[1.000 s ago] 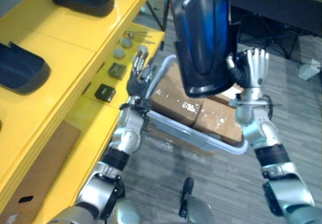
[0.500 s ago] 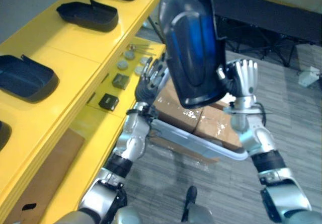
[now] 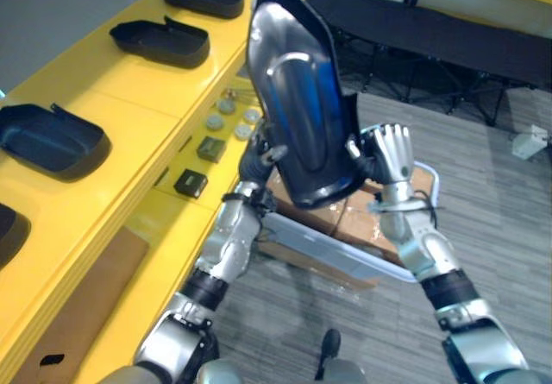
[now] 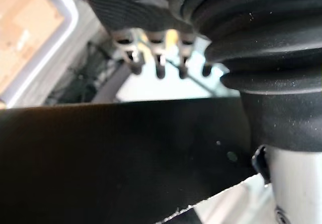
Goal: Walk over and take plastic housings, then place them on the shelf
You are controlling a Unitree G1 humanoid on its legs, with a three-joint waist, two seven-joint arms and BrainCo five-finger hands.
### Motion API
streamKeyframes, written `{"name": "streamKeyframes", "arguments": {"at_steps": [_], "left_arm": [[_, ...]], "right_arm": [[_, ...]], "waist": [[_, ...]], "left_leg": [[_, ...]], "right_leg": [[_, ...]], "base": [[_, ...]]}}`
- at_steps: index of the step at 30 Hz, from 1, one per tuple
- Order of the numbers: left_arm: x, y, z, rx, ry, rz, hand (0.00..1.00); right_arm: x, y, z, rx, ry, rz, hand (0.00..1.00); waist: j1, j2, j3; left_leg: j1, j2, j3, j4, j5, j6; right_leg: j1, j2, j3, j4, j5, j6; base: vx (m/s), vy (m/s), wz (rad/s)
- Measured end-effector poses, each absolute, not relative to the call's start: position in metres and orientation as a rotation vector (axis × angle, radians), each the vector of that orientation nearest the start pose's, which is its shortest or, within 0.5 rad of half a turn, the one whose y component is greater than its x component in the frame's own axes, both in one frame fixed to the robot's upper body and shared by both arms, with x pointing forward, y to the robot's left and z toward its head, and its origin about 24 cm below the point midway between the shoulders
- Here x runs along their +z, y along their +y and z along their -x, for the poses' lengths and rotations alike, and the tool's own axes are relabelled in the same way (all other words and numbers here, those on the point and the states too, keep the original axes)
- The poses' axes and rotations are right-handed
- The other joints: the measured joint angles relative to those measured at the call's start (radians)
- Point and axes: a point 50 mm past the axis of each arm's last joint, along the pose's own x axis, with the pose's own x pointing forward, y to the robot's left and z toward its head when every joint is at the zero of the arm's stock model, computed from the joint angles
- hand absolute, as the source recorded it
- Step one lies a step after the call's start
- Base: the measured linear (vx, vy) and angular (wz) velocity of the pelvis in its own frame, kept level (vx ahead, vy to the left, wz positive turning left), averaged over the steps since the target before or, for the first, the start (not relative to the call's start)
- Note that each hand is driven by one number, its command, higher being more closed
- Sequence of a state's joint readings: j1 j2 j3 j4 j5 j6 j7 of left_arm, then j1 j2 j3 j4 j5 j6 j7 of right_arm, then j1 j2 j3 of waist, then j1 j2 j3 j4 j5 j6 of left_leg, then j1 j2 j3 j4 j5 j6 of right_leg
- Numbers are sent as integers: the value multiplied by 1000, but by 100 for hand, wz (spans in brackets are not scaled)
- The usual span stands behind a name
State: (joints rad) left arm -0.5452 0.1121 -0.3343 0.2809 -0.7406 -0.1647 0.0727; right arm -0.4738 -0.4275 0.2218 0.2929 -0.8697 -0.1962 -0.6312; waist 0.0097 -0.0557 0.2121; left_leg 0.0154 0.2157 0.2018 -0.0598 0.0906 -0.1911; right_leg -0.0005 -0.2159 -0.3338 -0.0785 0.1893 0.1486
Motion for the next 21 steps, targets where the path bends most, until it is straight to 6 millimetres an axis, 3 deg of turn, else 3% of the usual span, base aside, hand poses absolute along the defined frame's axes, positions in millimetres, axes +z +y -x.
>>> {"name": "streamKeyframes", "arguments": {"at_steps": [4, 9, 15, 21], "left_arm": [[132, 66, -330, -362, -213, 486, 100], [111, 75, -324, -298, -154, 450, 100], [104, 88, -324, -263, -142, 362, 100], [103, 89, -324, -269, -139, 357, 100]], "right_arm": [[136, -162, -320, -269, -769, 1174, 100], [118, -157, -311, -214, -754, 1158, 100], [112, -145, -305, -196, -778, 1103, 100], [111, -142, -303, -191, -779, 1055, 100]], "waist": [[1, 2, -3], [3, 27, -34], [2, 22, -38], [3, 19, -40]], "left_leg": [[0, -2, 0, -1, 0, 0], [-1, -11, 0, -1, -2, 3], [0, -11, 0, 0, -3, 3], [0, -11, 0, 0, -3, 3]], "right_leg": [[0, -2, -1, 0, 0, 0], [0, -10, -3, 0, 1, 1], [0, -11, -3, -1, 1, 2], [0, -11, -3, -1, 2, 3]], "base": [[0, 0, 0], [0, 0, 0], [0, 0, 0], [0, 0, 0]]}}
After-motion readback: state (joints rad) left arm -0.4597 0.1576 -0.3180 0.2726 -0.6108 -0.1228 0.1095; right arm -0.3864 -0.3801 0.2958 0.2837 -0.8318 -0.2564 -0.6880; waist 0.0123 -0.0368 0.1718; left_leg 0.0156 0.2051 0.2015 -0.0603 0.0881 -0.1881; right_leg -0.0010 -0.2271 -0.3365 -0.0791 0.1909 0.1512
